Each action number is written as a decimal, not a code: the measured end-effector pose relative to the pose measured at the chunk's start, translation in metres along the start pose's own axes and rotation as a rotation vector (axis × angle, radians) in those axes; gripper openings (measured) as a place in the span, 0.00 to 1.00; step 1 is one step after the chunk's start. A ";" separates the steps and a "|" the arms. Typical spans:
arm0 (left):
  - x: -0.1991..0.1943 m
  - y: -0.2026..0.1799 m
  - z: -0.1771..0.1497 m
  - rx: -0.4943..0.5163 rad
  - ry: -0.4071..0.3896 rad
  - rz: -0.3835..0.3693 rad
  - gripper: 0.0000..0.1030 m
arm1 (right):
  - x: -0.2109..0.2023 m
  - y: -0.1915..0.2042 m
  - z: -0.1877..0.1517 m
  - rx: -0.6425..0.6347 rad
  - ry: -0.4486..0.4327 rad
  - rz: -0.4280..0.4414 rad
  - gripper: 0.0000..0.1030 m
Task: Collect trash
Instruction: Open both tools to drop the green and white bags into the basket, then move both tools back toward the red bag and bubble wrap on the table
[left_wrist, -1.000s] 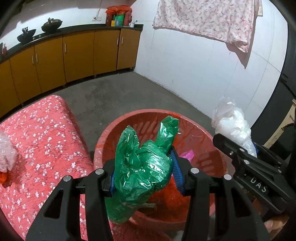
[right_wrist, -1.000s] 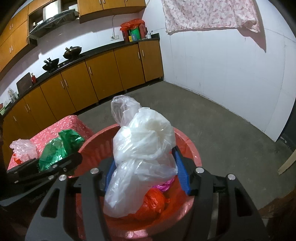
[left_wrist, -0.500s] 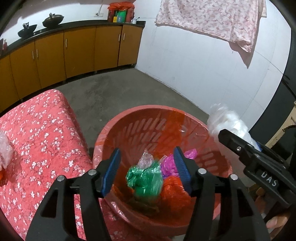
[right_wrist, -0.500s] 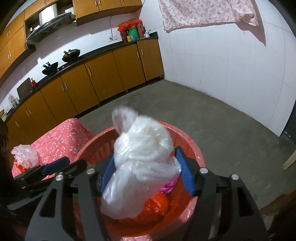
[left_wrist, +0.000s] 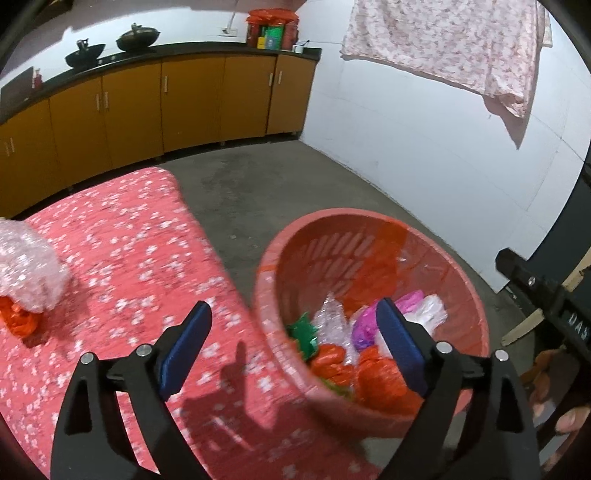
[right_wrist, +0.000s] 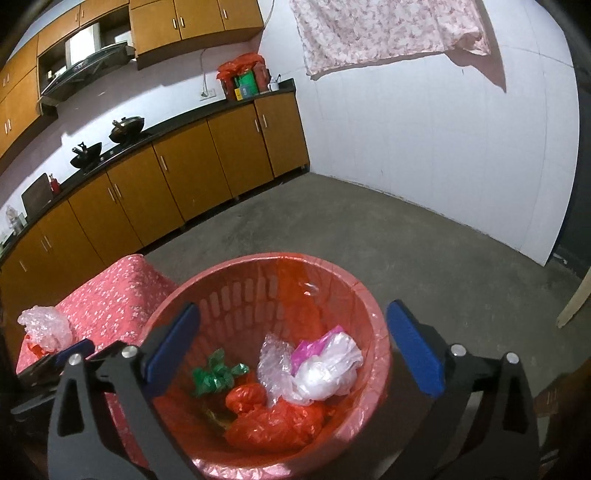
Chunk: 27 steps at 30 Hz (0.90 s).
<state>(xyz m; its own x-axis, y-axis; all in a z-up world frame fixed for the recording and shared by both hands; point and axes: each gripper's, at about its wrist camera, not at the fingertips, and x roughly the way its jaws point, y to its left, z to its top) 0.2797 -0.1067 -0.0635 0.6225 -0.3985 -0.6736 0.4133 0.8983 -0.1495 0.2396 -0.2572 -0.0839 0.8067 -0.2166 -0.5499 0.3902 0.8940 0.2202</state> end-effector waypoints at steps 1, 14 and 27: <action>-0.003 0.004 -0.003 0.000 -0.001 0.010 0.88 | 0.000 0.001 -0.001 0.004 0.001 0.002 0.96; -0.046 0.085 -0.035 -0.099 -0.010 0.146 0.92 | -0.007 0.052 -0.010 -0.080 0.025 0.056 0.96; -0.104 0.202 -0.078 -0.231 -0.048 0.379 0.92 | -0.007 0.191 -0.036 -0.299 0.066 0.272 0.96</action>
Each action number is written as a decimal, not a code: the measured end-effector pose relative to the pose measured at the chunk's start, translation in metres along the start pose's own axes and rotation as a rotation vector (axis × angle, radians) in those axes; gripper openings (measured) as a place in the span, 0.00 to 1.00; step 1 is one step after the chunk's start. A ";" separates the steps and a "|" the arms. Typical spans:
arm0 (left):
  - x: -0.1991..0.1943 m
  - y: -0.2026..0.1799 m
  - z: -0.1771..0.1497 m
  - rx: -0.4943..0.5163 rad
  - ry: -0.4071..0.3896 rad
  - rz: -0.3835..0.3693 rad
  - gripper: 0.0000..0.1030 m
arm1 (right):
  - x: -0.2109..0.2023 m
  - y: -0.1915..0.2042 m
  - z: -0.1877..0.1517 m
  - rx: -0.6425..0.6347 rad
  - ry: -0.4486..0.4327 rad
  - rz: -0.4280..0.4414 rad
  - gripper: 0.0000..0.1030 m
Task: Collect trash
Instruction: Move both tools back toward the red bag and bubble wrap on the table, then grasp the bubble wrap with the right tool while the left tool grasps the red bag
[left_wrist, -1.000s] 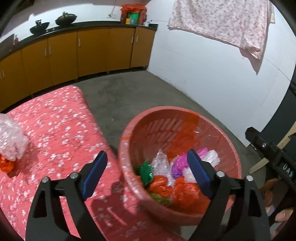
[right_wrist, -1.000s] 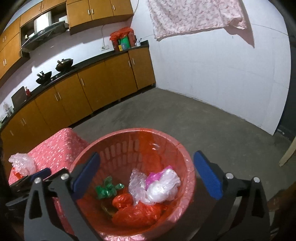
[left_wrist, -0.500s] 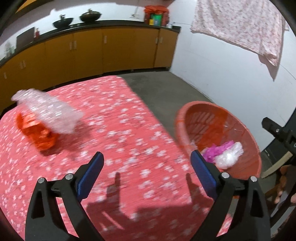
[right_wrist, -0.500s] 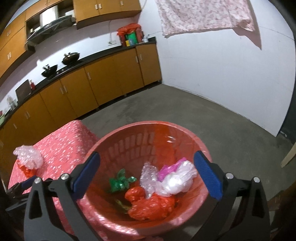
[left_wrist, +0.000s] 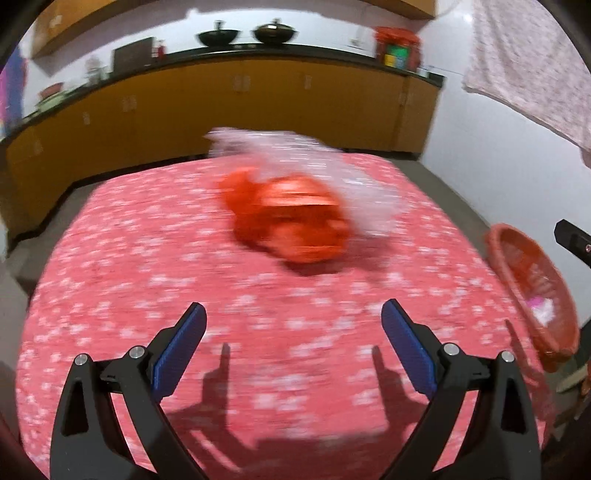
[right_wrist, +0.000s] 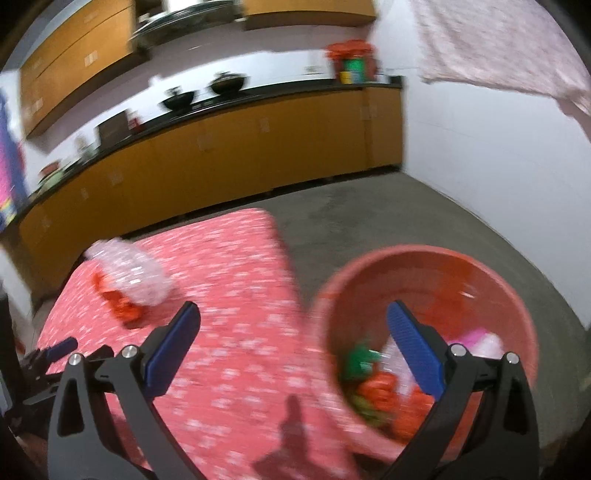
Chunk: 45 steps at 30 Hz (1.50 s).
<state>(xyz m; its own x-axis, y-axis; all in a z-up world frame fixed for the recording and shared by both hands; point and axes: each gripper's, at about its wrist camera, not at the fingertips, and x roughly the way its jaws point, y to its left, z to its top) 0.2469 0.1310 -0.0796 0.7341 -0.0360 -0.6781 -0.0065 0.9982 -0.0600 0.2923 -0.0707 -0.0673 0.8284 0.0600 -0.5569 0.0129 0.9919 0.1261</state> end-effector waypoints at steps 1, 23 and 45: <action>-0.001 0.009 -0.001 -0.009 -0.003 0.014 0.92 | 0.005 0.017 0.001 -0.033 0.001 0.024 0.95; 0.005 0.093 0.020 -0.160 -0.057 0.078 0.92 | 0.121 0.174 0.027 -0.227 0.145 0.241 0.54; 0.042 0.008 0.068 -0.117 -0.062 -0.022 0.98 | 0.079 0.091 0.018 -0.049 0.062 0.029 0.15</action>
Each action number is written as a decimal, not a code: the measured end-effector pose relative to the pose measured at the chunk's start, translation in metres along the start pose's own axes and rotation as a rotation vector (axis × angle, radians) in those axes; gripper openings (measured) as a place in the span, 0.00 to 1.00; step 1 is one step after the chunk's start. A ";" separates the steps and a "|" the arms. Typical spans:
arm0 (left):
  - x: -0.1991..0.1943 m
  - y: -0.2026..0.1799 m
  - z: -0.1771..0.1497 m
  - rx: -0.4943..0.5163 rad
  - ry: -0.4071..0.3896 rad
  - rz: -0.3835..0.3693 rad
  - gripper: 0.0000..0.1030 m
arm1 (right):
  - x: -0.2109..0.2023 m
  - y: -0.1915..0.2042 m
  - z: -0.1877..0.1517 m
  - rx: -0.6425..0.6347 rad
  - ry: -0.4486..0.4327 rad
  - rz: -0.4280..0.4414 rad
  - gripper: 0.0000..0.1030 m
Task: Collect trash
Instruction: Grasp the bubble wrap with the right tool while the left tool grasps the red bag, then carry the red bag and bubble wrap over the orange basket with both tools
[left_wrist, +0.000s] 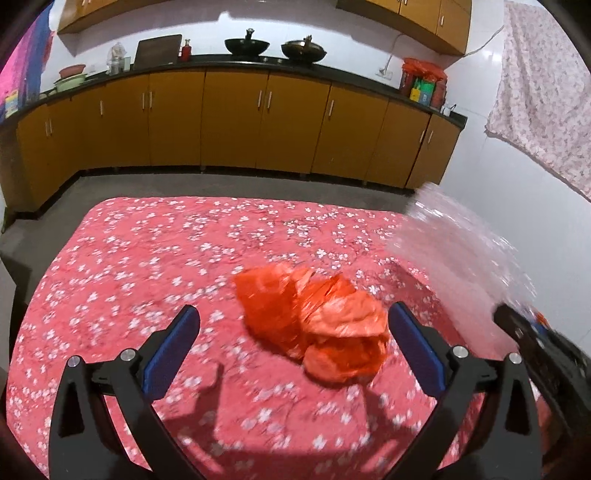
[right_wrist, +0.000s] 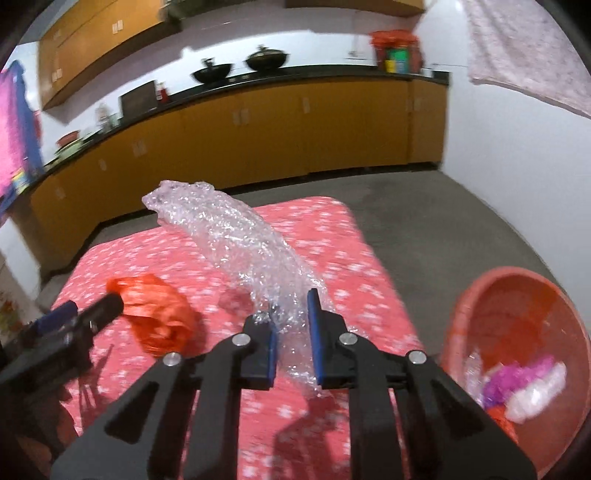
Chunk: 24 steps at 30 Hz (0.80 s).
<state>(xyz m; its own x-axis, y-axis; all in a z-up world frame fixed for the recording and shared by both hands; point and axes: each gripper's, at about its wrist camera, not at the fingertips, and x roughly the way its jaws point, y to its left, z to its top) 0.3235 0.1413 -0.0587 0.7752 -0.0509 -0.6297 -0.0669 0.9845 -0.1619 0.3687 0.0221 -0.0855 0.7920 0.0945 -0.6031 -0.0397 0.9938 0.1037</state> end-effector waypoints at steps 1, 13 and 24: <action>0.007 -0.004 0.003 0.001 0.012 0.012 0.98 | 0.000 -0.004 -0.002 0.006 0.003 -0.009 0.15; 0.052 -0.016 -0.003 0.006 0.120 0.069 0.89 | 0.011 -0.021 -0.010 0.032 0.029 -0.013 0.15; 0.038 -0.016 -0.006 0.037 0.089 0.034 0.43 | 0.014 -0.023 -0.015 0.035 0.044 0.007 0.15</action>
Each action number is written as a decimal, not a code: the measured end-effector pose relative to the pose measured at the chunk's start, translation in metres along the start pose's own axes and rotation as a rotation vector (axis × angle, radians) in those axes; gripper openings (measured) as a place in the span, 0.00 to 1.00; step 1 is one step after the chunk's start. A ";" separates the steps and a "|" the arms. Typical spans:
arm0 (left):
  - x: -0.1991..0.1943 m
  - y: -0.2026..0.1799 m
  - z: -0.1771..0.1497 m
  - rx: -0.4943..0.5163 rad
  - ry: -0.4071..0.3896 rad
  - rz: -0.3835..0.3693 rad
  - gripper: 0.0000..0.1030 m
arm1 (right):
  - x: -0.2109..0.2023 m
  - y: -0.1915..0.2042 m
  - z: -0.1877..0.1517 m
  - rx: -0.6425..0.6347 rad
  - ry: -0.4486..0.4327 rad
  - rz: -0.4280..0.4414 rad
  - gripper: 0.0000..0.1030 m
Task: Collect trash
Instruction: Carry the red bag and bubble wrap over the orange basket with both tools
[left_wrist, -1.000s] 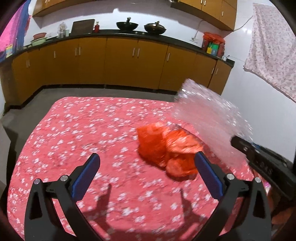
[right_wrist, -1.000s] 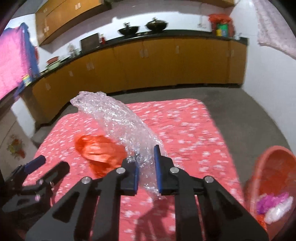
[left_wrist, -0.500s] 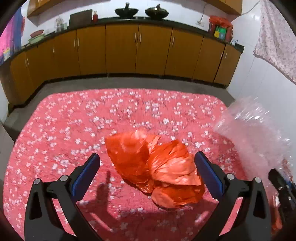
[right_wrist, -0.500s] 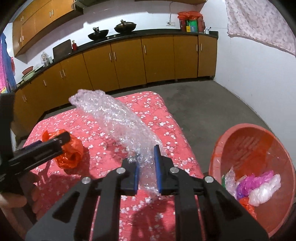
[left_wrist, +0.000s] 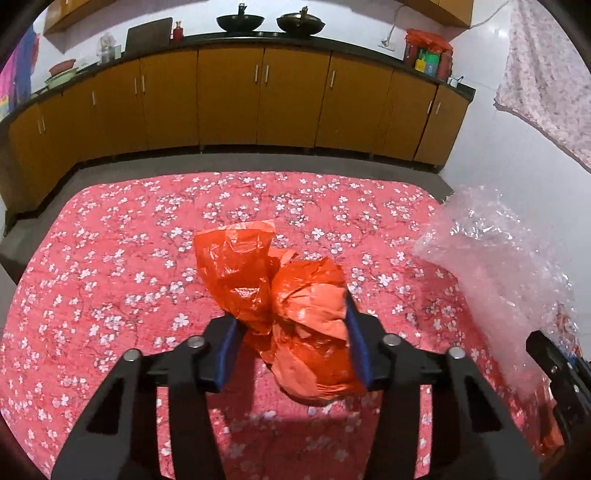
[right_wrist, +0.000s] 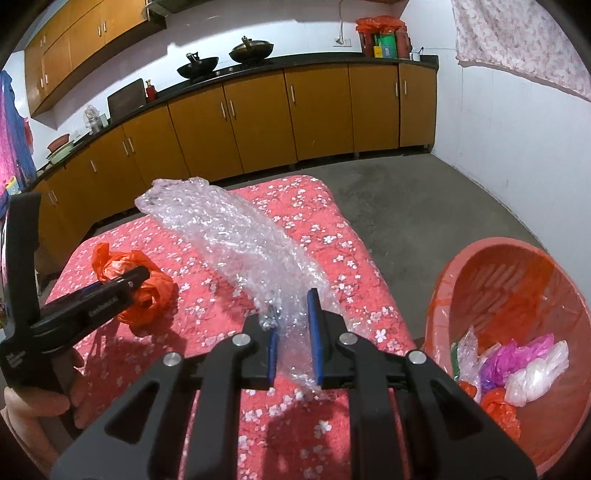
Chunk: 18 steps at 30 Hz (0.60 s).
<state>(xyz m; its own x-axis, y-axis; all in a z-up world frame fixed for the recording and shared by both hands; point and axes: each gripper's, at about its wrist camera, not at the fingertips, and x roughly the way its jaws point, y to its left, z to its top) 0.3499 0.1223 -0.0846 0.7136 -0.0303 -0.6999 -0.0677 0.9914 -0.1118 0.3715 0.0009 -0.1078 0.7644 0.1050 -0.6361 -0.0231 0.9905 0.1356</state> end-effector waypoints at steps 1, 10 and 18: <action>-0.003 0.001 -0.001 0.006 -0.004 0.003 0.41 | -0.001 0.001 -0.001 -0.001 0.000 0.000 0.15; -0.048 0.007 -0.008 0.043 -0.070 -0.005 0.35 | -0.024 0.004 -0.003 0.002 -0.013 0.021 0.15; -0.085 0.001 -0.014 0.053 -0.103 -0.028 0.35 | -0.057 0.002 -0.008 0.004 -0.042 0.024 0.14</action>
<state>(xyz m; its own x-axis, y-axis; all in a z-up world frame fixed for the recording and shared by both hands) 0.2789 0.1236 -0.0352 0.7827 -0.0479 -0.6205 -0.0112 0.9958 -0.0910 0.3223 -0.0024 -0.0772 0.7902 0.1250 -0.5999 -0.0397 0.9874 0.1535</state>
